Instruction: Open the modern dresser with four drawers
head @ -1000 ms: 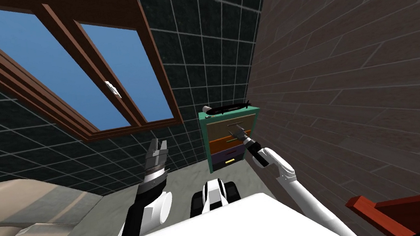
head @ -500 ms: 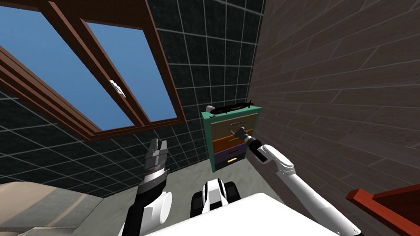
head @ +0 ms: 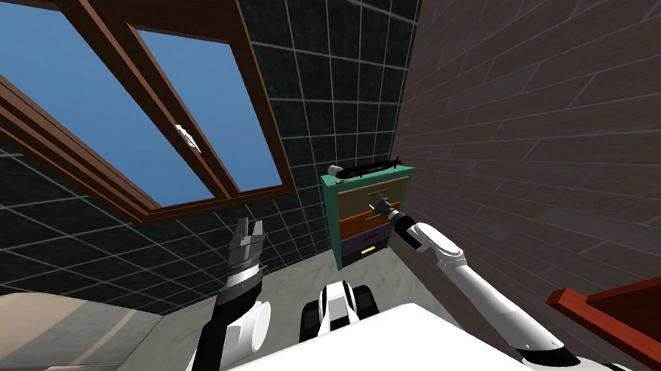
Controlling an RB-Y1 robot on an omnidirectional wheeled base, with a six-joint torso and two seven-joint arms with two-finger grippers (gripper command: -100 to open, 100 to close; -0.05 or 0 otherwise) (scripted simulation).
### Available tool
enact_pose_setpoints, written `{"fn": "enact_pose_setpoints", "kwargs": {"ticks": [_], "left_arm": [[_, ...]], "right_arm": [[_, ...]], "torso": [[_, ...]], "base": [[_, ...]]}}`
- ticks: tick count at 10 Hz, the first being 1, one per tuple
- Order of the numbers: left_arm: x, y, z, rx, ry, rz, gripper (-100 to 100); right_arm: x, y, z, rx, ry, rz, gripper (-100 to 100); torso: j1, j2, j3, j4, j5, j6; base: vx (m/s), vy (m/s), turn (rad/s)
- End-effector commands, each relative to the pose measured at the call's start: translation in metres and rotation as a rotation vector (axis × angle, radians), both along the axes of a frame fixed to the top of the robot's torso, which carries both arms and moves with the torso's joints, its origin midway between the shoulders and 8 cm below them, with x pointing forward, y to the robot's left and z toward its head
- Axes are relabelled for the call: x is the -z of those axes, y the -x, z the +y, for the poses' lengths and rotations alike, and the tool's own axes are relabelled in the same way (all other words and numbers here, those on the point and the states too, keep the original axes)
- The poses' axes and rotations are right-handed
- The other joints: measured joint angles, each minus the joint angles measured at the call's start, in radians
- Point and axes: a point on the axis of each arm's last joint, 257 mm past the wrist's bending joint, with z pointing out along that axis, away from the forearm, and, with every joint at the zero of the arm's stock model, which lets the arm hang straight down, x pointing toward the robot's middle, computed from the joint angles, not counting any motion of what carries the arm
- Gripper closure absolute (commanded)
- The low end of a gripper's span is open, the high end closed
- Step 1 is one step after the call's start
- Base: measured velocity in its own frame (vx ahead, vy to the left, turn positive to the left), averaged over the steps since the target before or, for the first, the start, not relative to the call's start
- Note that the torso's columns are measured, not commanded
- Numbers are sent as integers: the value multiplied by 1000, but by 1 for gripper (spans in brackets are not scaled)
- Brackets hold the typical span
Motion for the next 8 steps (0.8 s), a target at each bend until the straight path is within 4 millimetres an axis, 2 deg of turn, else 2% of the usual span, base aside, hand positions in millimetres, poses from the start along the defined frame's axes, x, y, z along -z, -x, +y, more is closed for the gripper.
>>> {"fn": "enact_pose_setpoints", "kwargs": {"ticks": [1, 3, 4, 5, 6, 7, 8], "left_arm": [[0, 0, 0, 0, 0, 0, 0], [0, 0, 0, 0, 0, 0, 0], [0, 0, 0, 0, 0, 0, 0], [0, 0, 0, 0, 0, 0, 0], [0, 0, 0, 0, 0, 0, 0], [0, 0, 0, 0, 0, 0, 0], [0, 0, 0, 0, 0, 0, 0]], "right_arm": [[0, -7, -17, 42, 132, -1, -100], [-2, -10, -29, 68, 219, -3, -100], [-1, -9, -26, 59, 185, -2, -100], [-7, -11, -35, 64, 195, -2, -100], [-4, -10, -32, 63, 195, -2, -100], [-4, -10, -33, 62, 194, -2, 100], [-7, -9, -31, 52, 194, -5, 100]], "torso": [[-2, -1, -1, 0, -1, 0], [-4, -2, -2, -1, -1, 0], [-3, -2, -1, -1, -1, 0], [-4, -2, -1, 0, -1, 0], [-2, -4, -3, -1, -1, 0], [-2, -3, -2, -1, -1, 0], [-3, 0, 0, 0, -1, 0]], "base": [[4, 85, -21], [2, 69, -20], [0, 30, -6], [60, 44, 26], [39, 26, 4], [6, 4, 0], [-105, 14, -71]]}}
